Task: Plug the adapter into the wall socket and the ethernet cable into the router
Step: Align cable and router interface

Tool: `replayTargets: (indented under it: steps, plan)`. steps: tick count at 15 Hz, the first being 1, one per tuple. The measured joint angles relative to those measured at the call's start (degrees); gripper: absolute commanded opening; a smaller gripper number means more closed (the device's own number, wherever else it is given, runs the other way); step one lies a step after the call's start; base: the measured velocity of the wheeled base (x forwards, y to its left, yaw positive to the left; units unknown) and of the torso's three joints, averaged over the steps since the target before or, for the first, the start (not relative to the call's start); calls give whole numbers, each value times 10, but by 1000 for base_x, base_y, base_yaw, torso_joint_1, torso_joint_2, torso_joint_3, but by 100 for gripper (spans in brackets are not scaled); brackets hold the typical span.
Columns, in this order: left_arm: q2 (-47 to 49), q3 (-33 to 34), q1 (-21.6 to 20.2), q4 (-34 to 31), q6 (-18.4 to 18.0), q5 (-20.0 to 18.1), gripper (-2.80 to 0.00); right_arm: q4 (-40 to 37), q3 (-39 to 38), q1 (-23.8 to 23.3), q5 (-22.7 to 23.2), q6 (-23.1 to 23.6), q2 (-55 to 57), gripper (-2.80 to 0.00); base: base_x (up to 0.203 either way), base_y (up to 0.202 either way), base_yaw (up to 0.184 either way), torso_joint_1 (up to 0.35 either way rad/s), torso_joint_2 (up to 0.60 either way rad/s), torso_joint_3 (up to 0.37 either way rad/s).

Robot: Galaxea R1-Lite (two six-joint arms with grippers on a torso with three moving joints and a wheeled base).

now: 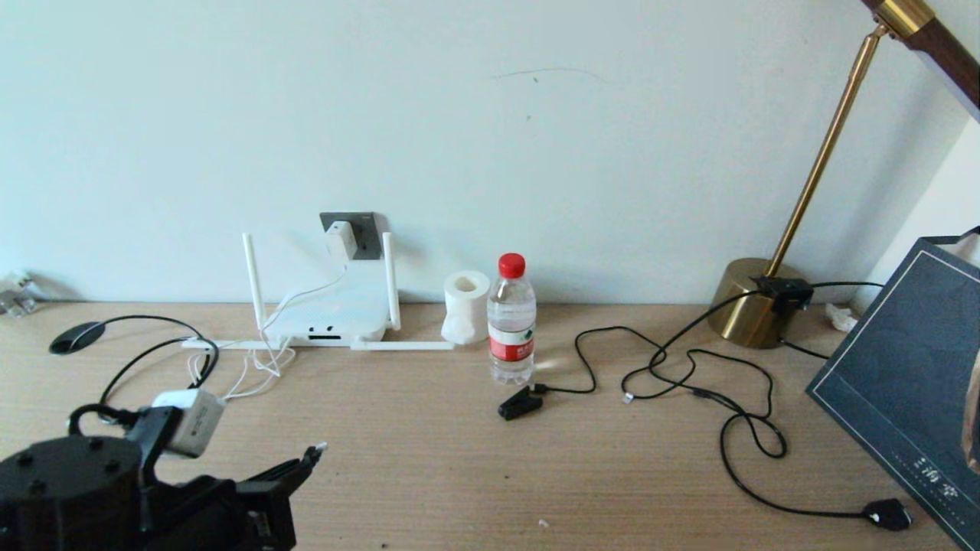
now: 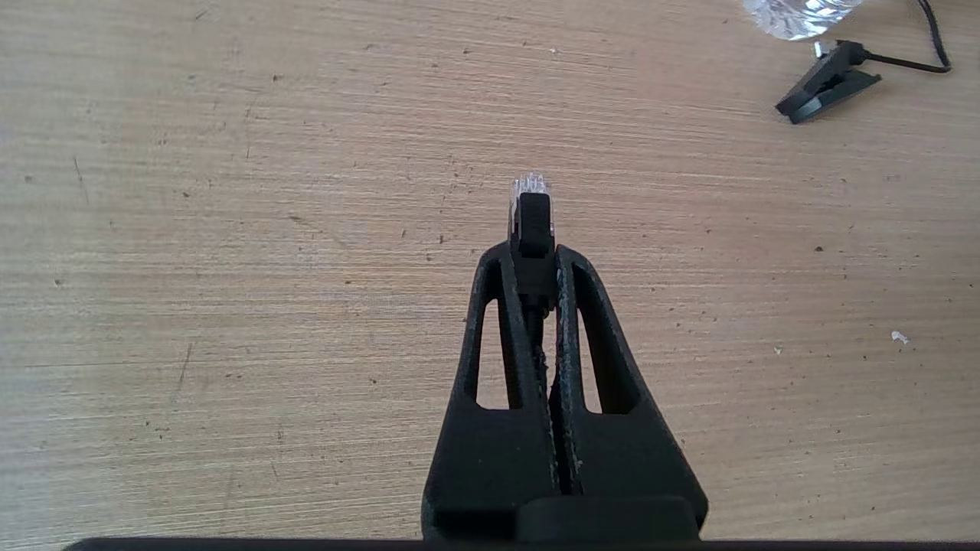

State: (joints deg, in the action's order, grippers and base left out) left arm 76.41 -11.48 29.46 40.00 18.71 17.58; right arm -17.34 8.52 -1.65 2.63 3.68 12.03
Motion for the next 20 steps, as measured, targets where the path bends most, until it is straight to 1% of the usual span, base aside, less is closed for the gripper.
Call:
replayTargets:
  steps: [1,3,5,6,8,9,12,14,16,18,19,20]
  plan:
    - [2,-2,0,0,7,0,-280,-2,-9,0,-15,12,-1,-280,0,0,0,0,0,0]
    - [6,-5,0,0,31,0,-280,0,-13,2,-14,14,-14,-280,0,0,0,0,0,0]
    - [9,1,9,1,32,7,-280,0,-14,8,-4,18,-54,-280,0,0,0,0,0,0]
    - [12,2,12,1,31,22,-280,0,-14,10,-1,17,-77,-280,0,0,0,0,0,0]
    - [20,7,15,2,24,65,-280,0,-14,14,-8,-8,-102,-280,0,0,0,0,0,0]
    - [24,10,17,0,20,82,-280,-1,-15,15,-9,-11,-108,-280,0,0,0,0,0,0]
    - [31,19,16,-1,8,113,-280,-1,-15,16,-13,-16,-118,-280,0,0,0,0,0,0]
    - [31,28,13,-1,0,117,-280,-1,-15,16,-14,-18,-120,-280,0,0,0,0,0,0]
    - [29,27,6,-1,-33,117,-280,-1,-15,15,-14,-18,-120,-280,0,0,0,0,0,0]
    - [29,13,-26,1,-66,114,-280,-1,-15,15,-14,-18,-120,-280,0,0,0,0,0,0]
    - [29,6,-40,5,-73,112,-280,-1,-15,15,-14,-18,-120,-280,0,0,0,0,0,0]
    - [29,2,-49,6,-68,108,-280,-1,-15,15,-14,-18,-120,-280,0,0,0,0,0,0]
